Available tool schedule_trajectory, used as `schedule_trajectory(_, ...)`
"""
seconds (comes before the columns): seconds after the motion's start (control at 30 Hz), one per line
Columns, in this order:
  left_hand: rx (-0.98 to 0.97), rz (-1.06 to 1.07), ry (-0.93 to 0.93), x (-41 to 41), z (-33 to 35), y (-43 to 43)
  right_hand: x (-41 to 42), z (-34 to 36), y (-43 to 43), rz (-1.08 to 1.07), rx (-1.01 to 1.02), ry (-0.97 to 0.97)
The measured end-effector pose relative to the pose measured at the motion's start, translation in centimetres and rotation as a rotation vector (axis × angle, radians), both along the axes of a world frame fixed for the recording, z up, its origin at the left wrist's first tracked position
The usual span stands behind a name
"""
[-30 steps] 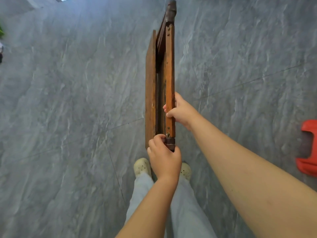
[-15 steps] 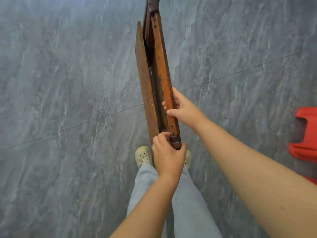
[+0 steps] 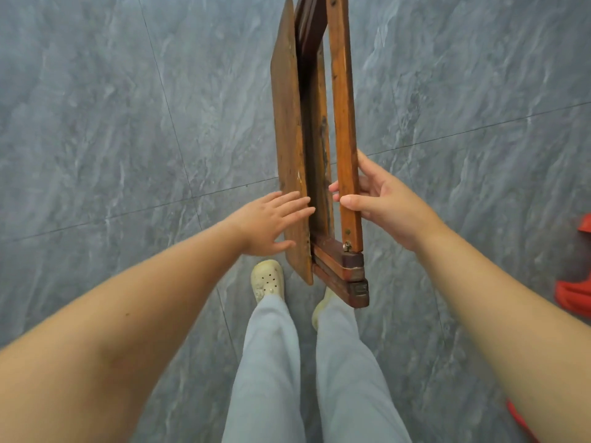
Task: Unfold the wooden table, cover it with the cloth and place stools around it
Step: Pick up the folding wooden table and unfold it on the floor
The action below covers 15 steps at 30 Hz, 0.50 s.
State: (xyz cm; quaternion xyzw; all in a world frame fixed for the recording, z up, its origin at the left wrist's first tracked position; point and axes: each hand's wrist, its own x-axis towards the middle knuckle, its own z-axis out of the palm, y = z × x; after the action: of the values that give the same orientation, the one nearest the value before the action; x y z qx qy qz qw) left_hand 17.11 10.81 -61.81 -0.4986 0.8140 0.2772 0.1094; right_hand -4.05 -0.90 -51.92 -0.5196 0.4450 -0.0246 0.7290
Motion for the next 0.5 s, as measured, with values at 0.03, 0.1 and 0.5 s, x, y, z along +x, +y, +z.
schedule_trajectory(0.03, -0.006, -0.057, -0.034, -0.2, -0.5, -0.9, -0.2, 0.0, -0.1, 0.004, 0.003, -0.005)
schedule_trajectory(0.1, 0.005, -0.108, -0.111, -1.0, -1.2, -2.5, -0.4, -0.2, -0.3, -0.001, 0.019, -0.023)
schedule_trajectory(0.5, -0.134, -0.242, -0.320, -4.1, -2.6, -6.0, -1.9, -0.7, -1.1, -0.036, 0.065, -0.075)
